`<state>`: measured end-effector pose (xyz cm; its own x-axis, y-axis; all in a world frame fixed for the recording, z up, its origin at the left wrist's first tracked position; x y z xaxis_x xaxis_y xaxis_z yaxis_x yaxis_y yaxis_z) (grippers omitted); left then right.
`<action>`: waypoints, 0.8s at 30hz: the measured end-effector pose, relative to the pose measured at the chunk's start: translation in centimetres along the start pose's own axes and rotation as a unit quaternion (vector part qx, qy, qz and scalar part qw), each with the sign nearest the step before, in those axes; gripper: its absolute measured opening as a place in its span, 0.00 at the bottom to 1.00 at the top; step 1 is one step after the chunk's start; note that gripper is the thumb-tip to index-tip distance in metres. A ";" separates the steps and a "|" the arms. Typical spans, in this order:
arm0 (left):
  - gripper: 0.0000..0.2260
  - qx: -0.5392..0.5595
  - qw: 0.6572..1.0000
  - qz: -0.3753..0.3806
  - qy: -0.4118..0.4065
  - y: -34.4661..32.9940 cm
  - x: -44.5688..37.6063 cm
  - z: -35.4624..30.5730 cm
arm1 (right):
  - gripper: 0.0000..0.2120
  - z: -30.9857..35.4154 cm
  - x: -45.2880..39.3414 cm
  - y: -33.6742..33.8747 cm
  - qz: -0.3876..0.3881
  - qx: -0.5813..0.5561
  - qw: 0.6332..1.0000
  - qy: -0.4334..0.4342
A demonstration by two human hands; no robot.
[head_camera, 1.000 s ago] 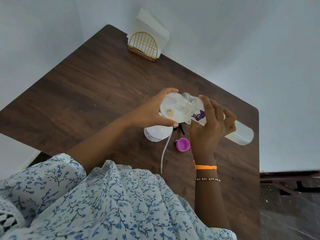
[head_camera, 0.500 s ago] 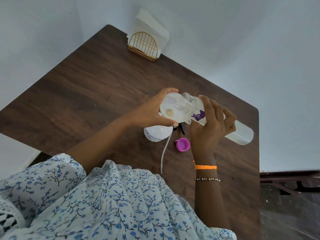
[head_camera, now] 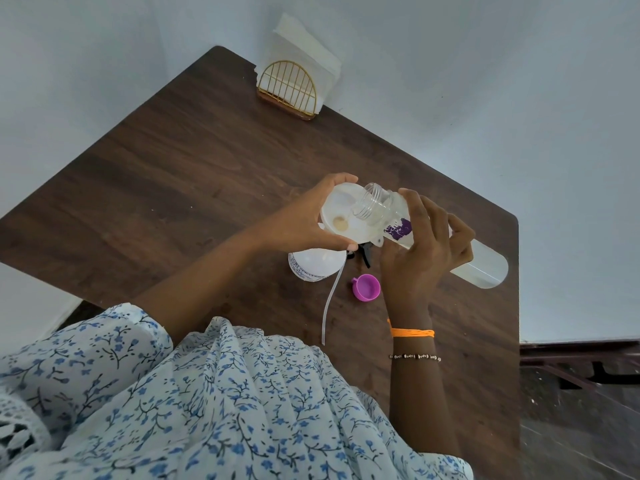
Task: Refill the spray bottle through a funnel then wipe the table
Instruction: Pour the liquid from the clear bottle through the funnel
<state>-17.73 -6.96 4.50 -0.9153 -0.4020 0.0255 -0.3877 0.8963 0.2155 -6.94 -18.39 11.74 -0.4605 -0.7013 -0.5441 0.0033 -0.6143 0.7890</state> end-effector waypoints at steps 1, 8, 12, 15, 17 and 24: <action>0.38 -0.001 1.000 0.000 0.000 0.0 0.0 0.0 | 0.24 0.0 0.0 0.0 0.000 -0.004 1.000 0.000; 0.38 0.003 1.000 0.001 0.008 -0.1 0.0 0.0 | 0.23 0.0 -0.1 0.0 0.004 -0.005 1.000 0.000; 0.38 0.007 1.000 0.002 0.007 -0.1 0.1 0.0 | 0.22 0.0 -0.1 -0.1 0.007 -0.005 1.000 0.000; 0.38 0.008 1.000 0.004 0.009 -0.1 0.1 0.0 | 0.23 -0.2 0.0 -0.1 0.005 -0.007 1.000 -0.004; 0.39 0.010 1.000 0.004 0.008 -0.1 0.1 -0.1 | 0.23 -0.2 -0.1 -0.1 0.003 -0.008 1.000 0.001; 0.38 0.010 1.000 0.002 0.000 -0.1 0.1 0.0 | 0.24 -0.2 0.0 -0.1 0.006 -0.005 1.000 0.000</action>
<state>-17.77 -7.08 4.48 -0.9167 -0.3988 0.0254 -0.3866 0.9010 0.1968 -6.80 -18.39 11.61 -0.4598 -0.7094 -0.5343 0.0175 -0.6087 0.7932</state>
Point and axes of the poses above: each hand's wrist, its own x-axis away from the middle knuckle, its own y-axis out of the back of the hand, z = x × y, the point moved 6 cm from there along -x, towards the middle knuckle, and after that the axes turned 13 degrees about z, right-handed, at the moved point
